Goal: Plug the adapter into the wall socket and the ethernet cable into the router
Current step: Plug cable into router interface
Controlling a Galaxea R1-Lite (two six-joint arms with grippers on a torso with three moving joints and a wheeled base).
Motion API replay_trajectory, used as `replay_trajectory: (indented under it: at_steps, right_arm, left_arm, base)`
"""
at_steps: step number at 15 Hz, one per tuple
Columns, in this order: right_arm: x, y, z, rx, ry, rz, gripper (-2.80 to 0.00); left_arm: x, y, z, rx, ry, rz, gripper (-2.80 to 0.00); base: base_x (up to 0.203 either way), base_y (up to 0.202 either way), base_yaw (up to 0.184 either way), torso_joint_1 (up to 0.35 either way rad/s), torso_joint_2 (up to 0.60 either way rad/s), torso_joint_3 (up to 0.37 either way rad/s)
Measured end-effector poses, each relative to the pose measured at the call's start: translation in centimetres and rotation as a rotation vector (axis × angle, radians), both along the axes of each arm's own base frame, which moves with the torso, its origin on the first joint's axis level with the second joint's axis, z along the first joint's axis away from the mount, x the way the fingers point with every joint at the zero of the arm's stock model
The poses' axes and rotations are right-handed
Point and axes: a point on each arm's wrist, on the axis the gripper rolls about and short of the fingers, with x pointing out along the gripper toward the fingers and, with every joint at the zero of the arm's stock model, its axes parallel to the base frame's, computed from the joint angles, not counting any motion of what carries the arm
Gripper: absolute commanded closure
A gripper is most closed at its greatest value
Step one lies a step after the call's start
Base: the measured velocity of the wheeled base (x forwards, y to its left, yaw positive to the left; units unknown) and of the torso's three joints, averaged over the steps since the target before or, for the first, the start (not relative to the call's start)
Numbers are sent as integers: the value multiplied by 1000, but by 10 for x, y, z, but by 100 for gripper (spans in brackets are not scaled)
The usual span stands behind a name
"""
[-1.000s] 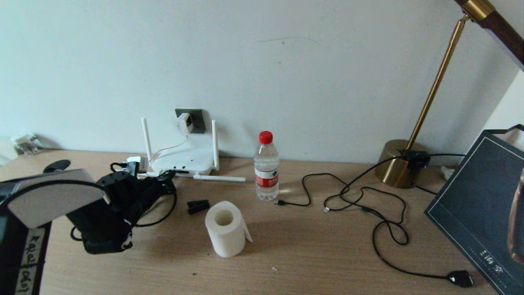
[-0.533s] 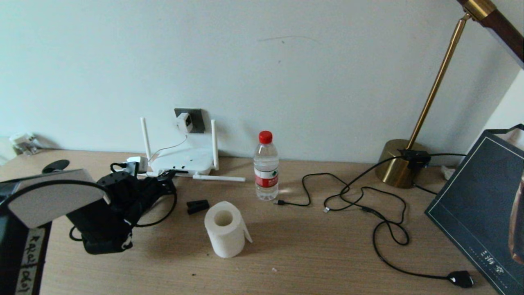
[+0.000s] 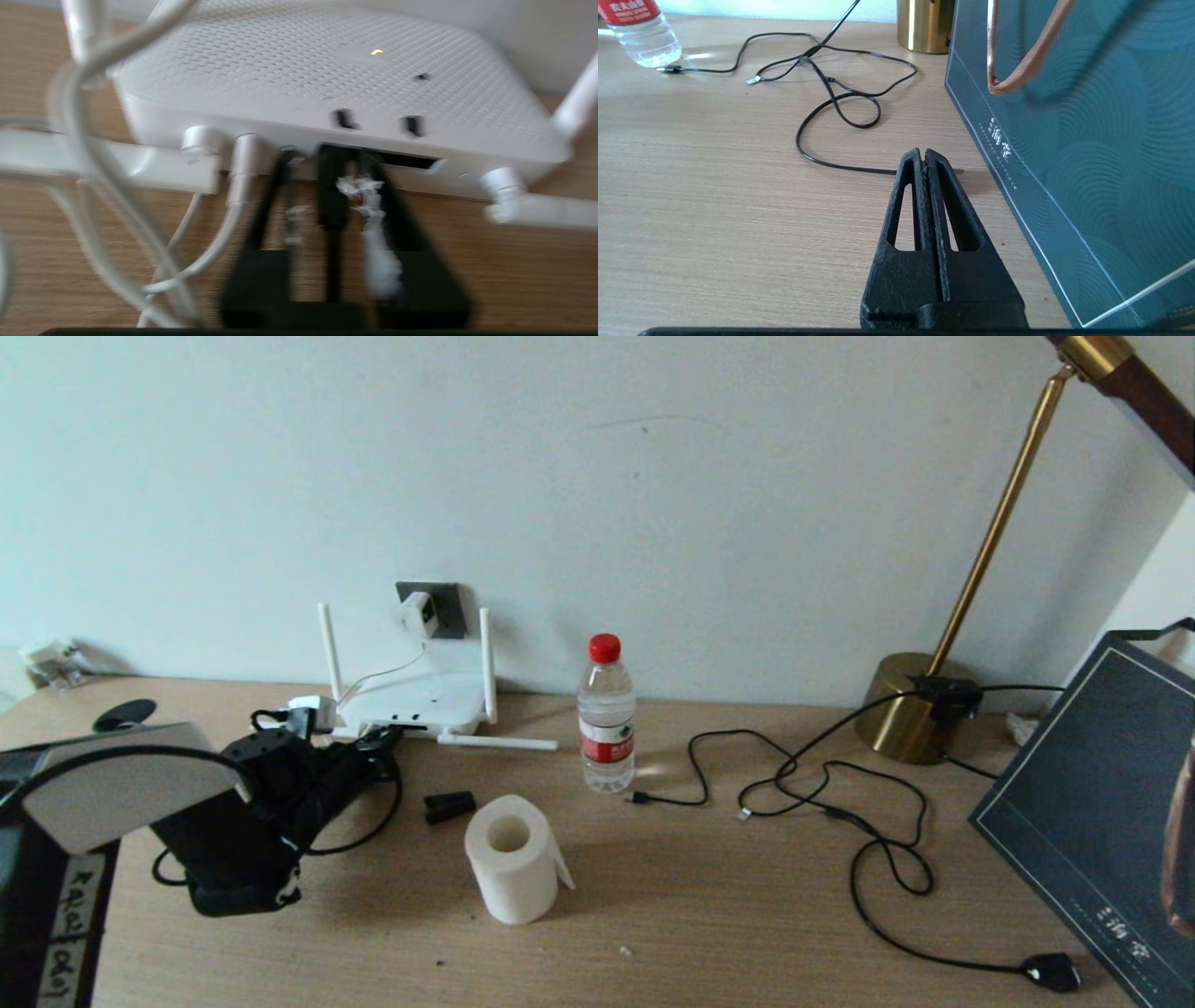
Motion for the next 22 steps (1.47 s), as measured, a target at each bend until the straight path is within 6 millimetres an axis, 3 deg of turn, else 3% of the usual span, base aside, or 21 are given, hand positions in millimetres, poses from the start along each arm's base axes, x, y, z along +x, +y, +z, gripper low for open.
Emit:
replay_trajectory:
  at_steps: [17, 22]
  right_arm:
    - [0, 0, 0, 0, 0, 0, 0]
    - [0, 0, 0, 0, 0, 0, 0]
  left_arm:
    - [-6, 0, 9, 2, -14, 3, -280]
    - [-19, -7, 29, 3, -33, -11, -280]
  base:
    - [0, 0, 0, 0, 0, 0]
    - [0, 0, 0, 0, 0, 0]
